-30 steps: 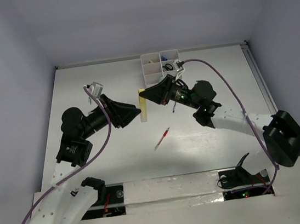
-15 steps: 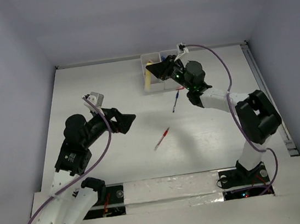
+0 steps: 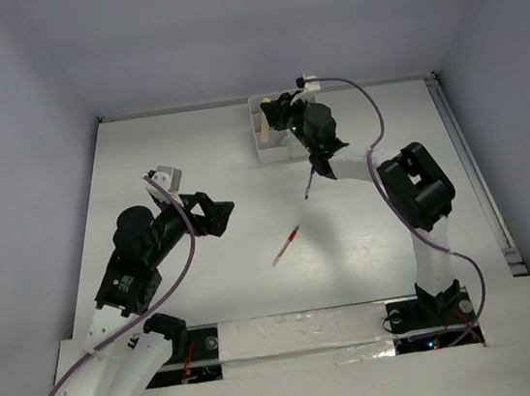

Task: Sort the stationery into containers
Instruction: Place the pen in the storage box.

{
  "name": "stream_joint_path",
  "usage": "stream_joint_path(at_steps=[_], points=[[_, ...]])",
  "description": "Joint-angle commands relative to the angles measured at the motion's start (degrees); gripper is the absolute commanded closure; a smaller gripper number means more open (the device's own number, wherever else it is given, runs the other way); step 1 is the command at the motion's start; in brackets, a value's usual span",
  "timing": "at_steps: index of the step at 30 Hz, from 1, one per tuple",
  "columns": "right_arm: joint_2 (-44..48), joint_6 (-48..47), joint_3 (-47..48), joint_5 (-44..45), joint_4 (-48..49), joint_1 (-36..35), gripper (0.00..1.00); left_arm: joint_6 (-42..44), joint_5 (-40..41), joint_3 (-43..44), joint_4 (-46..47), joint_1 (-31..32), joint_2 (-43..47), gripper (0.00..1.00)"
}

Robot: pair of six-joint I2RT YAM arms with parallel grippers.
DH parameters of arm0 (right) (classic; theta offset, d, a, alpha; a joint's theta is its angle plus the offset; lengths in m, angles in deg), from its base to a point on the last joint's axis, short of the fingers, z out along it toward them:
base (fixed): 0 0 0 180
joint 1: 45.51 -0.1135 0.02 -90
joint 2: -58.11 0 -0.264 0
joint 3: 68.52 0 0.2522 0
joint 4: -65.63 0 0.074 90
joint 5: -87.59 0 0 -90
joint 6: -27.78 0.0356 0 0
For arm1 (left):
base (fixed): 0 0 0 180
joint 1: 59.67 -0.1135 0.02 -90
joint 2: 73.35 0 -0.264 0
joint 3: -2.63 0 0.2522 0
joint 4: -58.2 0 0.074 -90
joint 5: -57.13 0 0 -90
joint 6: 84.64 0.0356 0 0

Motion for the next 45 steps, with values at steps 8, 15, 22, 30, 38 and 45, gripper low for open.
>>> stream_joint_path(at_steps=[8, 15, 22, 30, 38, 45], points=[[-3.9, -6.9, 1.2, 5.5, 9.9, 0.1, 1.00, 0.7, 0.8, 1.5, 1.7, 0.4, -0.5, 0.01], [-5.2, -7.6, 0.3, 5.7, 11.1, 0.1, 1.00, 0.7, 0.8, 1.5, 1.8, 0.4, -0.8, 0.01], [-5.4, -8.2, -0.9, 5.2, 11.3, 0.1, 0.90, 0.7, 0.8, 1.5, 1.9, 0.4, -0.9, 0.01], [-5.1, -8.5, -2.8, 4.5, 12.3, 0.1, 0.75, 0.6, 1.2, 1.5, 1.8, 0.4, -0.9, 0.01], [-4.3, -9.4, -3.0, 3.2, 11.2, 0.1, 0.50, 0.6, 1.5, 1.4, 1.9, -0.2, -1.0, 0.01], [-2.0, -9.3, -3.4, 2.0, 10.2, 0.1, 0.46, 0.1, 2.6, 1.4, 2.0, -2.3, -2.7, 0.01]])
